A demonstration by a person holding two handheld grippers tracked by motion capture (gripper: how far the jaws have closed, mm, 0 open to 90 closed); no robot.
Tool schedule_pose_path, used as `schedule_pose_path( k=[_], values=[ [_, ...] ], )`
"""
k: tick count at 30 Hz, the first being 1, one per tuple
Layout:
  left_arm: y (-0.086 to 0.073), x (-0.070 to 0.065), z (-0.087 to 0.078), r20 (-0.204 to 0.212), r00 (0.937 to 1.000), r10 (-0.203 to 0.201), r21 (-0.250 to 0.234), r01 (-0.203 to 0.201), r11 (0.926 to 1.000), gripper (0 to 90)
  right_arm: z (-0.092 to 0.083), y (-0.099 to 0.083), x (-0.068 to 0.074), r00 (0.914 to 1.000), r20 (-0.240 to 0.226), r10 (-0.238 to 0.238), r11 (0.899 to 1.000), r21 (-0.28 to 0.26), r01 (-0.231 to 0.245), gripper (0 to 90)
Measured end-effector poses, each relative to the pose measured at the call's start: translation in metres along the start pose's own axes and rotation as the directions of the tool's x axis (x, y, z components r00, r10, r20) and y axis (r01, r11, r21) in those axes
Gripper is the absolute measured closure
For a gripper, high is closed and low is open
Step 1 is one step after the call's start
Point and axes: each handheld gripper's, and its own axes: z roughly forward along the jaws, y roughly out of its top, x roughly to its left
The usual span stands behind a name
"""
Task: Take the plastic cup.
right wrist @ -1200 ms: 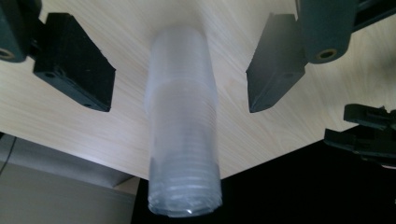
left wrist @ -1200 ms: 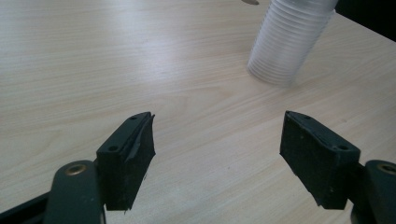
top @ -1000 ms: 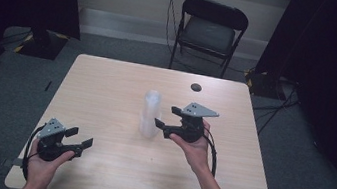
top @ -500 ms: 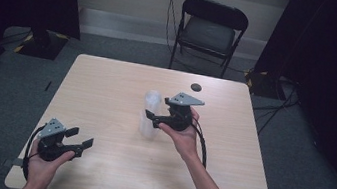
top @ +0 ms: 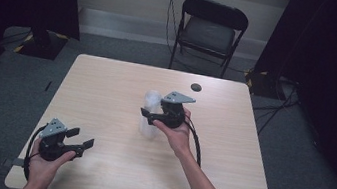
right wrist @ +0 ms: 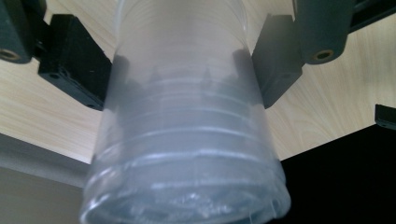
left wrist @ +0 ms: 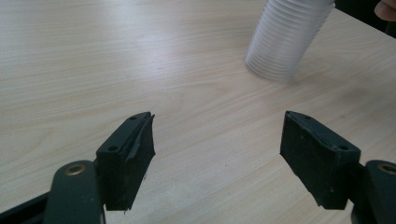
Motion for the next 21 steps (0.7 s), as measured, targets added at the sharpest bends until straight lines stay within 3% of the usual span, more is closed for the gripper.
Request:
schedule_pose_path(
  k=[7, 21],
  values=[
    [0.0002, 0.0014, -0.0013, -0.003, 1.0, -0.002, 0.0, 0.002, 1.0, 25.9, 0.0067, -0.0029, 0.0039, 0.9995, 0.009, -0.029, 1.0, -0.005, 0.03, 29.3],
    [0.0036, 0.0012, 0.0055, 0.007, 1.0, -0.002, -0.001, 0.002, 1.0, 25.9, 0.0061, -0.0021, 0.0047, 0.9997, 0.012, -0.02, 0.999, -0.034, 0.021, 31.2]
  ],
)
